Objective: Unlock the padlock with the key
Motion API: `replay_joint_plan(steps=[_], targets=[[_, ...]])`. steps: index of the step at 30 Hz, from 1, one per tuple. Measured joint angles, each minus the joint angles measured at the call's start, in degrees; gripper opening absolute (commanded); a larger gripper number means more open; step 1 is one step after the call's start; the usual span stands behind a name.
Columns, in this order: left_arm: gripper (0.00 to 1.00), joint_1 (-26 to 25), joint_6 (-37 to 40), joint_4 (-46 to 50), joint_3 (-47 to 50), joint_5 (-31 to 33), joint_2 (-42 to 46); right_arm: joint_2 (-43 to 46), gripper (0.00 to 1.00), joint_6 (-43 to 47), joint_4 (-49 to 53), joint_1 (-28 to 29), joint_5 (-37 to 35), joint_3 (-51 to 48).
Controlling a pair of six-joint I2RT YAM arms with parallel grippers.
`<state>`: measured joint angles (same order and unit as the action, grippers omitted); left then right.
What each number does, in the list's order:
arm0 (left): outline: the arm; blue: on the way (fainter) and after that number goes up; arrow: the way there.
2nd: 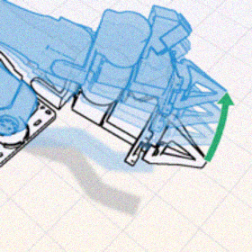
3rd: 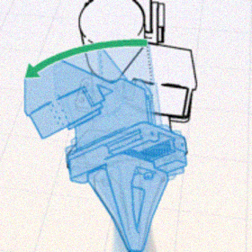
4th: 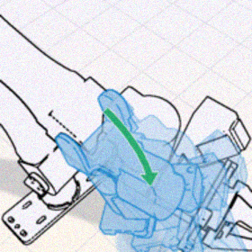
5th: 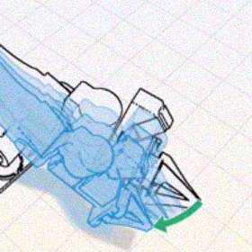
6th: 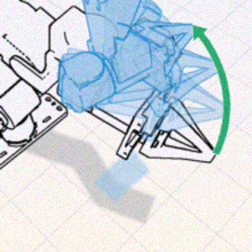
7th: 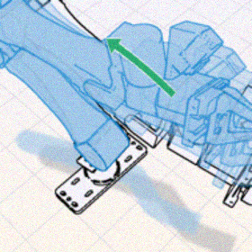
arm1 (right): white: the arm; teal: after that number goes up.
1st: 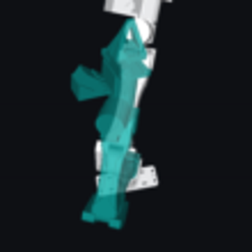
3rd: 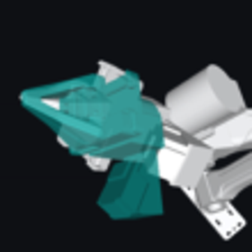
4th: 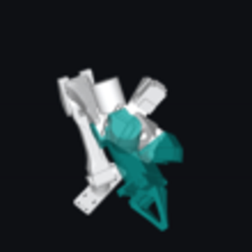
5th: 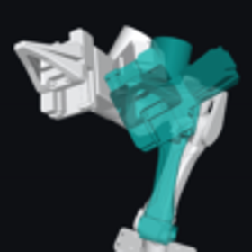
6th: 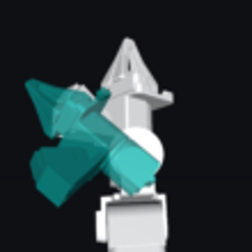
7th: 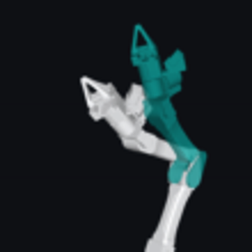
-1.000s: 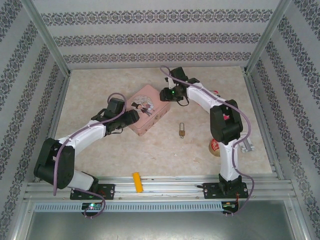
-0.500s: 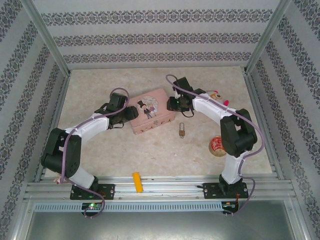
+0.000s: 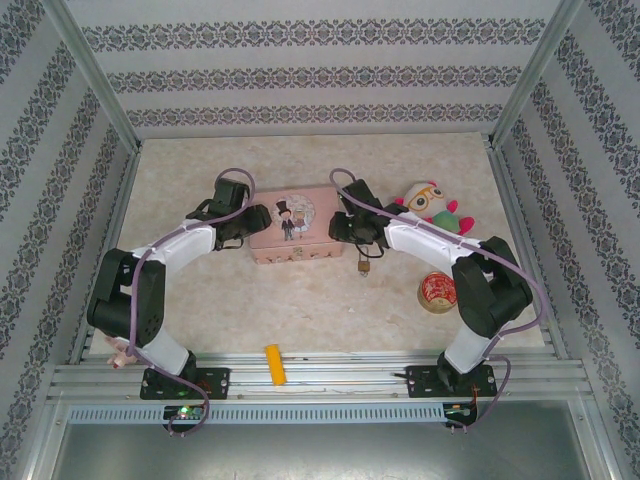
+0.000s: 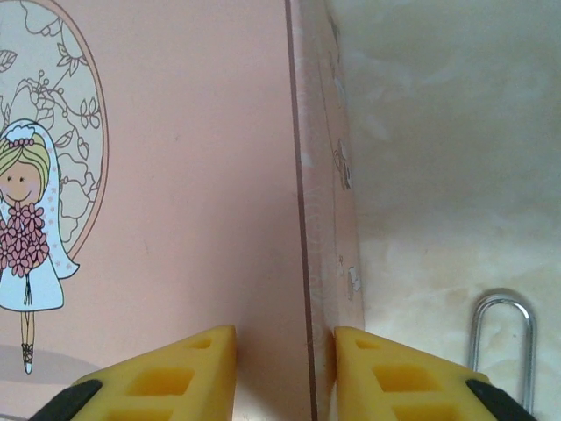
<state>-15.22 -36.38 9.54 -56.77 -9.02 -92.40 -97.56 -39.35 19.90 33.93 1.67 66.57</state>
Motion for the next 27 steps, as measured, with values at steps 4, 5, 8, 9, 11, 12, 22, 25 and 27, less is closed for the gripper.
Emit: replay_joint_plan(steps=[4, 5, 8, 9, 11, 12, 22, 25, 27], targets=[[0.56, 0.3, 0.0, -0.2, 0.0, 0.0, 0.0, 0.0, 0.34, -0.7, 0.0, 0.3, -0.3, 0.0], [0.56, 0.3, -0.1, -0.2, 0.0, 0.0, 0.0, 0.0, 0.35, -0.9, 0.0, 0.3, -0.3, 0.0], [0.57, 0.3, -0.3, -0.3, 0.0, 0.0, 0.0, -0.1, 0.39, -1.2, 0.0, 0.6, -0.2, 0.0], [0.58, 0.3, -0.5, -0.4, 0.0, 0.0, 0.0, -0.2, 0.41, -1.2, 0.0, 0.8, -0.3, 0.1], [0.6, 0.5, -0.7, -0.6, 0.0, 0.0, 0.0, -0.3, 0.45, -1.0, 0.3, 1.1, -0.3, 0.4], [0.62, 0.6, -0.9, -0.7, 0.0, -0.2, 0.0, -0.4, 0.47, -1.0, 0.6, 1.3, -0.3, 0.6], [0.91, 1.1, -2.5, -1.1, 0.2, -1.4, 3.6, -0.7, 0.69, 0.5, 3.6, 1.9, 0.5, 3.2], [1.0, 1.9, -2.5, -0.7, 0.2, -1.0, 7.6, 0.3, 0.7, 1.2, 5.4, 1.8, -0.2, 3.2], [0.99, 2.5, -2.3, -0.1, 0.4, 0.1, 11.2, 2.0, 0.73, 2.0, 7.0, 1.4, -1.3, 3.2]])
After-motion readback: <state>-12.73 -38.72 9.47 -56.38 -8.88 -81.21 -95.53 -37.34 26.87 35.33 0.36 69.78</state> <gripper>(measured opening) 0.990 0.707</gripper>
